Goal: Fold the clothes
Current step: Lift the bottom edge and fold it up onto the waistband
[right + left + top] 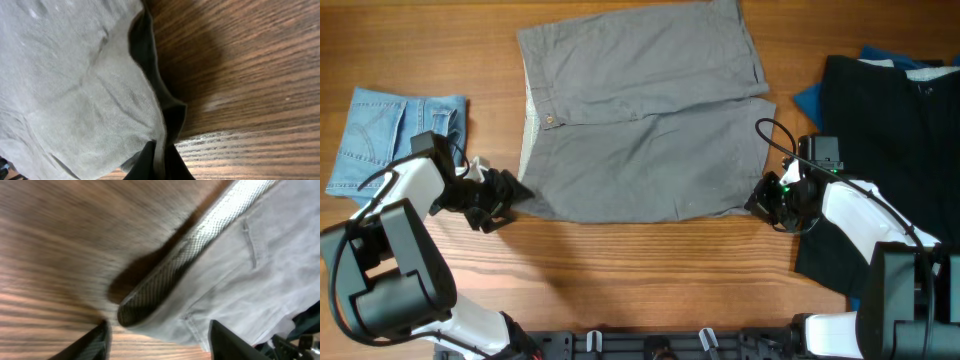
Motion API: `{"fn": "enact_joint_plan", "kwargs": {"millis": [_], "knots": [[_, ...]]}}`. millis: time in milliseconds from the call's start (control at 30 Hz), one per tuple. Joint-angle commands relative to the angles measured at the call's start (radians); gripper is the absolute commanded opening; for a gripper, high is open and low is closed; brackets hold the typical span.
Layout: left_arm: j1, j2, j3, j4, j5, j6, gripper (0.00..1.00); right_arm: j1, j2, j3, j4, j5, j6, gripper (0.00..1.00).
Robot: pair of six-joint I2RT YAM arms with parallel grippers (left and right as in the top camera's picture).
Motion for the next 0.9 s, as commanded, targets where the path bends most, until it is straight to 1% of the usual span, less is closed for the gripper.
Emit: {"fn": "enact_joint_plan", "kwargs": {"millis": [0, 100, 133, 167, 200, 233, 300, 367, 400, 433, 500, 567, 633, 700, 767, 867], "knots": [[-0.006, 0.106, -0.119, 0.169, -0.174, 0.005, 0.45, -0.001, 0.009, -0.004, 0.015, 0.010, 0.002, 0.04], [-0.006, 0.106, -0.164, 0.221, -0.174, 0.005, 0.43, -0.001, 0.009, -0.004, 0.023, 0.010, 0.002, 0.04], [-0.006, 0.106, -0.166, 0.232, -0.174, 0.005, 0.38, -0.001, 0.009, -0.004, 0.028, 0.010, 0.001, 0.04], [-0.006, 0.106, -0.166, 0.238, -0.174, 0.005, 0.31, -0.001, 0.009, -0.004, 0.033, 0.010, 0.000, 0.04], [-0.006, 0.106, -0.166, 0.226, -0.174, 0.005, 0.08, -0.001, 0.008, -0.004, 0.032, 0.010, -0.002, 0.04], [-0.003, 0.105, -0.166, 0.194, -0.175, 0.006, 0.04, -0.001, 0.006, -0.001, 0.023, 0.010, -0.012, 0.04], [0.010, 0.105, -0.150, 0.119, -0.174, 0.005, 0.04, -0.001, -0.006, 0.009, -0.010, 0.023, -0.035, 0.04], [0.040, 0.100, -0.093, -0.027, -0.175, 0.006, 0.04, -0.001, -0.041, 0.049, -0.121, 0.092, -0.063, 0.04], [0.067, 0.085, -0.041, -0.123, -0.175, 0.006, 0.04, -0.001, -0.072, 0.089, -0.204, 0.146, -0.081, 0.04], [0.111, 0.017, 0.067, -0.286, -0.175, 0.039, 0.04, -0.001, -0.159, 0.227, -0.404, 0.248, -0.126, 0.04], [0.120, -0.032, 0.130, -0.364, -0.177, 0.064, 0.04, -0.001, -0.210, 0.331, -0.508, 0.258, -0.158, 0.04], [0.121, -0.133, 0.240, -0.463, -0.182, 0.089, 0.04, -0.001, -0.252, 0.484, -0.636, 0.262, -0.158, 0.04], [0.121, -0.230, 0.280, -0.483, -0.182, 0.089, 0.04, -0.001, -0.261, 0.608, -0.692, 0.262, -0.159, 0.04], [0.119, -0.310, 0.280, -0.486, -0.182, 0.089, 0.04, -0.001, -0.261, 0.660, -0.645, 0.242, -0.157, 0.04], [0.105, -0.375, 0.280, -0.478, -0.182, 0.089, 0.04, -0.001, -0.256, 0.661, -0.529, 0.201, -0.156, 0.04], [0.067, -0.428, 0.280, -0.446, -0.182, 0.087, 0.04, -0.001, -0.240, 0.661, -0.293, 0.188, -0.154, 0.04]]}}
